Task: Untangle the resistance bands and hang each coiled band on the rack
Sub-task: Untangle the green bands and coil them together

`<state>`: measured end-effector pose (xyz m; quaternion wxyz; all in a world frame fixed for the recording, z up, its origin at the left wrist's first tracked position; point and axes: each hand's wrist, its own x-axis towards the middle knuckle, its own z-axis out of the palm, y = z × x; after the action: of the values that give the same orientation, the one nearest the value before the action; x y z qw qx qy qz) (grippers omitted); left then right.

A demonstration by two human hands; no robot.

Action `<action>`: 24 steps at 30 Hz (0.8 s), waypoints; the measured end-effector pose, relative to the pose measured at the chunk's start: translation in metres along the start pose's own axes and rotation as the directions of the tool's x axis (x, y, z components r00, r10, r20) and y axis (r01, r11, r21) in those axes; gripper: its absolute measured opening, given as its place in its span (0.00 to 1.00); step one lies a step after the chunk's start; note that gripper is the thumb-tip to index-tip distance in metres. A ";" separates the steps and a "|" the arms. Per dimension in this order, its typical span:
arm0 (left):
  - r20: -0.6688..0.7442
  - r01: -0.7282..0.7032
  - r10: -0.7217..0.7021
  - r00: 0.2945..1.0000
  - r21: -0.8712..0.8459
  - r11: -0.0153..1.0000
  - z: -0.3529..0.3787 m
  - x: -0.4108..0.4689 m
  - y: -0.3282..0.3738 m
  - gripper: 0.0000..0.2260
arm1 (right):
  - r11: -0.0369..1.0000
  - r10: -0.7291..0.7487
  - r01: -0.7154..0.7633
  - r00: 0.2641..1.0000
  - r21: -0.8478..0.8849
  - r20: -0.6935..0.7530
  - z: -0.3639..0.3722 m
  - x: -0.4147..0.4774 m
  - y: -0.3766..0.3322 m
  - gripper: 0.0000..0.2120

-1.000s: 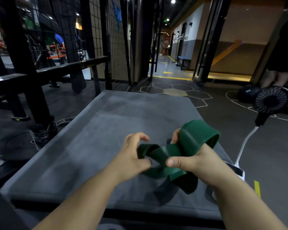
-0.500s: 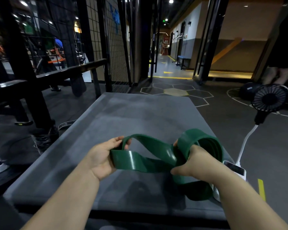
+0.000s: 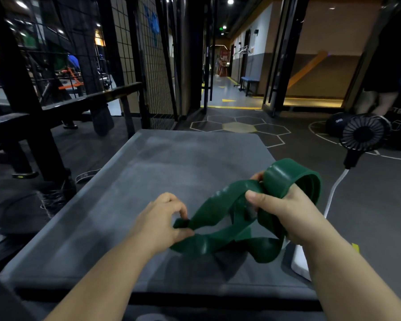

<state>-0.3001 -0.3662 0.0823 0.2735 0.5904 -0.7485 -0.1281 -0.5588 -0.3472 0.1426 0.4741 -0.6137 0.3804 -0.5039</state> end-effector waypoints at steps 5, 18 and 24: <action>-0.156 -0.075 0.103 0.982 0.171 0.982 0.003 0.001 0.003 0.05 | 0.999 0.004 -0.003 1.000 0.048 -0.025 0.004 -0.003 -0.001 0.22; -0.126 -0.117 -0.036 0.991 -0.973 0.199 -0.077 -0.003 0.039 0.10 | 0.975 0.205 -0.179 0.954 -0.134 0.218 0.015 -0.006 0.007 0.11; 0.105 0.057 0.025 0.994 -0.709 0.703 -0.047 -0.003 0.023 0.17 | 0.948 0.251 -0.308 0.874 0.075 0.416 0.031 -0.005 0.020 0.17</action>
<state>-0.2925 -0.3507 0.1317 0.4384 0.4381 -0.6497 -0.4402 -0.5290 -0.3419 0.1208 0.6513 -0.6077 0.3241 -0.3185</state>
